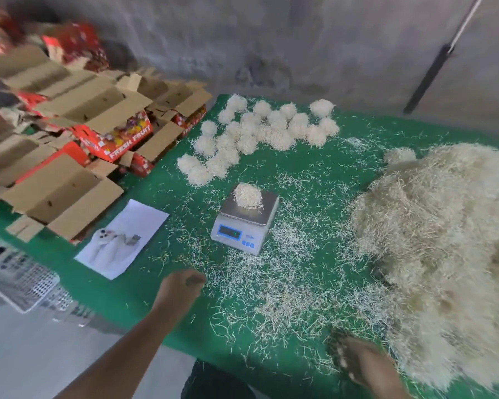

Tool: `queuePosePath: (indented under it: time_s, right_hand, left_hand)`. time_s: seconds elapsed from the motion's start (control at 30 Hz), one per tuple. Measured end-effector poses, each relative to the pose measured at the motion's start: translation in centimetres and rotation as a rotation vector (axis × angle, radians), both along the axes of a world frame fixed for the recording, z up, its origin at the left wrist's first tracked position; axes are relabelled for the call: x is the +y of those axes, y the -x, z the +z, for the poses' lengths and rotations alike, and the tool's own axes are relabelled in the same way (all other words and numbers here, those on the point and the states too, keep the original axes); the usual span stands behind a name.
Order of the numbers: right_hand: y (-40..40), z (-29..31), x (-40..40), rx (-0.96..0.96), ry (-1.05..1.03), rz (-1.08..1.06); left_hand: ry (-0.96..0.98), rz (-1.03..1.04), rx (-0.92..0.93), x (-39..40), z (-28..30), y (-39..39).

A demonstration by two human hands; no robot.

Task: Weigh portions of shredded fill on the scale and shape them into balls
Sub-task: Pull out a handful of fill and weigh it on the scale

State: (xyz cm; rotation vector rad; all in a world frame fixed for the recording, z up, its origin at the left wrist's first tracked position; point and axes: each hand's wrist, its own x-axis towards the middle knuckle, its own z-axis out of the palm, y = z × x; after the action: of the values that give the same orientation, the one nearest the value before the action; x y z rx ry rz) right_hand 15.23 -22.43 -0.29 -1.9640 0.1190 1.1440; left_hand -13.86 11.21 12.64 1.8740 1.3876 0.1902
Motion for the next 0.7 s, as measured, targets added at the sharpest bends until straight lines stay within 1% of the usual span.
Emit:
queuePosePath:
  time_s: [0.13,0.23,0.5,0.63,0.7]
  right_hand:
    - [0.8,-0.5,0.2,0.035,0.004,0.034]
    - [0.7,0.5,-0.8,0.011,-0.033,-0.042]
    - [-4.7,3.5,-1.5,-0.213,-0.1,-0.266]
    - [-7.3,4.6,-1.7,-0.344,-0.057,-0.22]
    - [-8.1,5.0,-1.8,-0.436,0.036,-0.168]
  left_hand:
    - [-0.03,-0.031,0.04,-0.6,0.2,-0.5]
    - [-0.047,-0.105,0.042,-1.2,-0.3,-1.3]
    - [0.005,-0.204,0.083,-2.4,-0.8,-3.9]
    - [0.025,-0.223,0.075,-2.2,-1.0,-4.6]
    - [0.044,-0.207,0.068,-2.0,-0.9,-4.7]
